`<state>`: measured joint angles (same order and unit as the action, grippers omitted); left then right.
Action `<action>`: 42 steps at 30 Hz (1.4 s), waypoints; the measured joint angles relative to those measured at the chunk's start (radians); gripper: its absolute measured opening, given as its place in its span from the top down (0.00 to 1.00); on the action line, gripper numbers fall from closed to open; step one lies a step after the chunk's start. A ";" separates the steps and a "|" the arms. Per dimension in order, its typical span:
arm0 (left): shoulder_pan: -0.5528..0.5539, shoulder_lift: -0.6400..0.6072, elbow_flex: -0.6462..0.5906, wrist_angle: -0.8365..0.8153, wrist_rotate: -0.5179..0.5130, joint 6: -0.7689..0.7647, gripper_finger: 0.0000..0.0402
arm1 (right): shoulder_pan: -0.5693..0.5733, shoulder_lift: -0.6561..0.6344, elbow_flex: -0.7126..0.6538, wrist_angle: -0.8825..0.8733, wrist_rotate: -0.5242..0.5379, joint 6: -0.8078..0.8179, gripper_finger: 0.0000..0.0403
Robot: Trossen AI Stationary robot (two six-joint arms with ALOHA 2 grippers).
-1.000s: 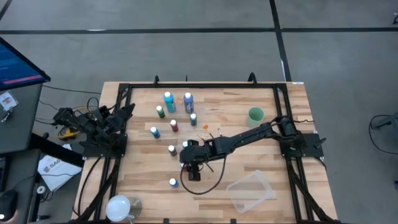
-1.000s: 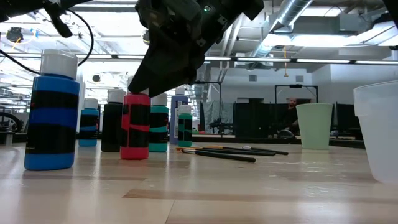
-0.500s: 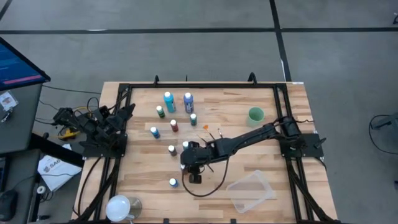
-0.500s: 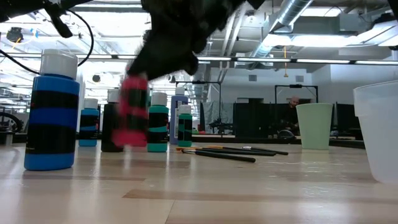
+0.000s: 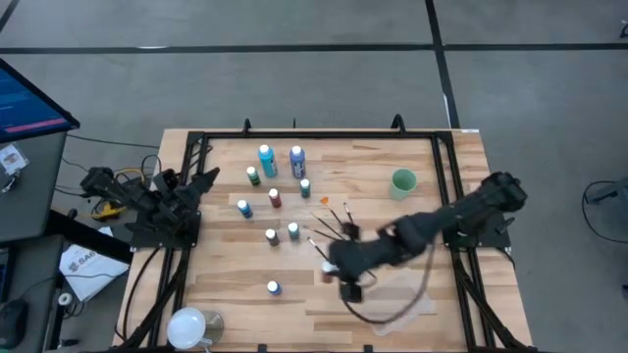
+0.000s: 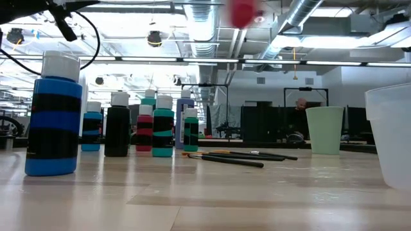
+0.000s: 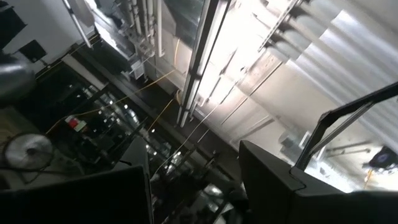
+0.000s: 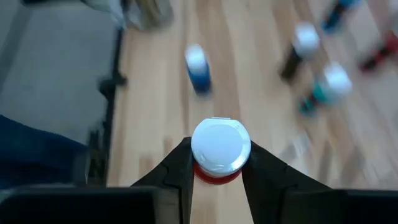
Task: Pick & Place Paint Supplies
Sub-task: Put the red paint bottle into the transparent bin
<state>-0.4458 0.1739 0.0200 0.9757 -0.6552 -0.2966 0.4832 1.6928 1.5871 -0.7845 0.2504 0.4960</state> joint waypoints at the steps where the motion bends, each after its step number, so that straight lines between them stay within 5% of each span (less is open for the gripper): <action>1: 0.000 0.007 0.000 0.000 0.000 0.000 0.67 | 0.028 -0.011 0.000 -0.056 0.038 0.051 0.76; 7: 0.000 0.025 0.000 0.009 0.000 0.000 0.67 | 0.201 -0.039 -0.001 -0.370 0.227 0.437 0.76; 13: 0.000 0.025 0.000 0.019 0.001 0.000 0.67 | 0.342 -0.039 -0.019 -0.575 0.308 0.804 0.76; 26: 0.000 0.025 0.000 0.021 0.001 0.000 0.67 | 0.554 -0.058 -0.333 -0.489 0.381 1.430 0.75; 30: 0.000 0.025 0.000 0.021 0.001 0.000 0.67 | 0.571 -0.056 -0.364 -0.381 0.428 1.357 0.75; 37: 0.000 0.025 0.000 0.021 0.001 0.000 0.67 | 0.483 -0.056 -0.369 -0.055 0.440 0.925 0.75; 42: 0.000 0.025 0.000 0.021 0.001 0.000 0.67 | 0.417 -0.040 -0.369 0.016 0.436 0.758 0.75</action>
<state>-0.4458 0.1986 0.0204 0.9966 -0.6540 -0.2966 0.9004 1.6532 1.2186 -0.7687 0.6868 1.2541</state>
